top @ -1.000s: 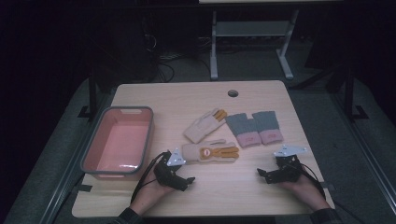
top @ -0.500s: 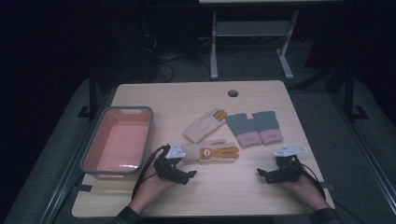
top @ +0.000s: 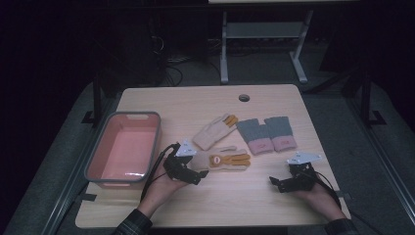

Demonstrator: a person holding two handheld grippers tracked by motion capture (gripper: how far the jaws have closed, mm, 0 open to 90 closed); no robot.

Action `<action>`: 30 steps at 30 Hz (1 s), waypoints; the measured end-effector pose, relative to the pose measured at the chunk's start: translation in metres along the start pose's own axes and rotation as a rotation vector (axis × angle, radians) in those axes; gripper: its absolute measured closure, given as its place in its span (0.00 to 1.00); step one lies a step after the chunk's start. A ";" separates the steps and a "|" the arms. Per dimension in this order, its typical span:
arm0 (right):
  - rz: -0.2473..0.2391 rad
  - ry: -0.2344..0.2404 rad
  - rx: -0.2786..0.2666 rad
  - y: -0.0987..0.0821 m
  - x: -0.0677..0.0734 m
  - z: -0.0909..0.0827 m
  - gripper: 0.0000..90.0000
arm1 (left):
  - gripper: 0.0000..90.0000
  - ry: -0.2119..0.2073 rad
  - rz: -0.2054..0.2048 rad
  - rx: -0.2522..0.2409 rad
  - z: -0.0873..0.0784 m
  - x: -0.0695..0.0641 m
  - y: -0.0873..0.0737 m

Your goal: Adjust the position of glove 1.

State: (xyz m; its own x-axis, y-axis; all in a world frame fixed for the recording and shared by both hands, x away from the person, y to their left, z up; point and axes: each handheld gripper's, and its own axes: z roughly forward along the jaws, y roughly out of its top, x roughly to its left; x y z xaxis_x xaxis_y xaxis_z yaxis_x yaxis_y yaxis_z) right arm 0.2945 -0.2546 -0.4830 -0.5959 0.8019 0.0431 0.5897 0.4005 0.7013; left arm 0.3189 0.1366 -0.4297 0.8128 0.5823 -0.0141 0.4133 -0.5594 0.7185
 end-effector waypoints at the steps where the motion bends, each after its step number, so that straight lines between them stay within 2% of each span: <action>1: 0.000 0.000 0.000 0.000 0.000 0.000 0.03 | 0.15 0.000 -0.006 -0.005 0.000 0.001 0.003; 9: 0.000 0.000 0.000 0.000 0.000 0.000 0.03 | 0.15 0.003 -0.007 -0.014 0.001 0.007 0.013; 12: 0.001 0.000 0.001 0.000 0.000 0.000 0.03 | 0.15 0.002 0.000 -0.004 0.002 0.009 0.015; 16: 0.000 0.000 0.000 0.000 0.000 0.000 0.03 | 0.15 0.006 -0.006 -0.016 0.004 0.013 0.023; 19: 0.000 0.000 0.000 0.000 0.000 0.000 0.03 | 0.15 0.008 -0.012 -0.005 0.007 0.016 0.027; 30: 0.000 0.000 0.000 0.000 0.000 0.000 0.03 | 0.15 0.018 -0.018 -0.027 0.014 0.026 0.046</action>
State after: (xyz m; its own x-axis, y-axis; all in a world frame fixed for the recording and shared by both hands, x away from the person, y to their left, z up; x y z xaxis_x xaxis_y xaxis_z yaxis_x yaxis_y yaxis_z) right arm 0.2945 -0.2546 -0.4829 -0.5955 0.8022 0.0430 0.5901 0.4005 0.7010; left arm 0.3650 0.1177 -0.4067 0.7976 0.6030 -0.0143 0.4160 -0.5328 0.7369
